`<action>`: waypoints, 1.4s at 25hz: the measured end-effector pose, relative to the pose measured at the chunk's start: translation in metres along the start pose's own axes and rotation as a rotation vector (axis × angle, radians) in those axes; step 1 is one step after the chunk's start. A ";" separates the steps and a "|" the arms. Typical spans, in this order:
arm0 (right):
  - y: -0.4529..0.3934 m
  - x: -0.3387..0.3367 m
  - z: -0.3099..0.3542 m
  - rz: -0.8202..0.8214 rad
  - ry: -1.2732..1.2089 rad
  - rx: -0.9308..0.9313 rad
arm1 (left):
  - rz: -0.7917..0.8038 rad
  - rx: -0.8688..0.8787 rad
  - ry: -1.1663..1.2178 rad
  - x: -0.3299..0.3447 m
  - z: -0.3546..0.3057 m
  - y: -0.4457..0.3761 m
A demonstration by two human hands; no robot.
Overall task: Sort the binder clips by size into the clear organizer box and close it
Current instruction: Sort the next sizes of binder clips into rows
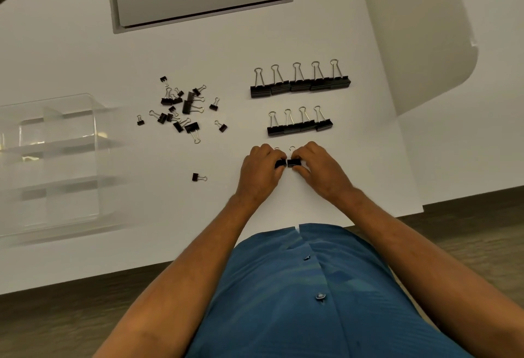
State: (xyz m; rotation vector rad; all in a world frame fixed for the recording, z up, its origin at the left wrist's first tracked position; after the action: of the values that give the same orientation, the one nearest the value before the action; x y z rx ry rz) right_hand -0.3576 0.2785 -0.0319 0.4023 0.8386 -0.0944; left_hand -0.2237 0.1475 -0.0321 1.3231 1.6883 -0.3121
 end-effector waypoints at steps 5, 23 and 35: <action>-0.002 -0.001 -0.005 0.008 -0.030 -0.029 | -0.026 -0.020 0.010 0.005 -0.004 -0.003; -0.014 -0.066 -0.046 -0.240 0.030 0.082 | -0.139 -0.087 0.253 -0.023 0.004 -0.024; -0.046 -0.074 -0.060 -0.091 0.081 -0.002 | -0.120 -0.100 0.271 -0.026 0.004 -0.061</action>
State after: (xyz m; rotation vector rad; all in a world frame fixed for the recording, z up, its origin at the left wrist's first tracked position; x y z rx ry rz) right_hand -0.4604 0.2538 -0.0276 0.3680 0.9366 -0.1626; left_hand -0.2743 0.1050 -0.0343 1.2351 1.9885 -0.1189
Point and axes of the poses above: each hand's wrist, its own y-axis away from the middle knuckle, its own x-axis out of the palm, z = x × y, the point moved 1 cm from there along -y, towards the middle knuckle, and after that the axes turned 14 degrees about z, right-handed, at the moved point
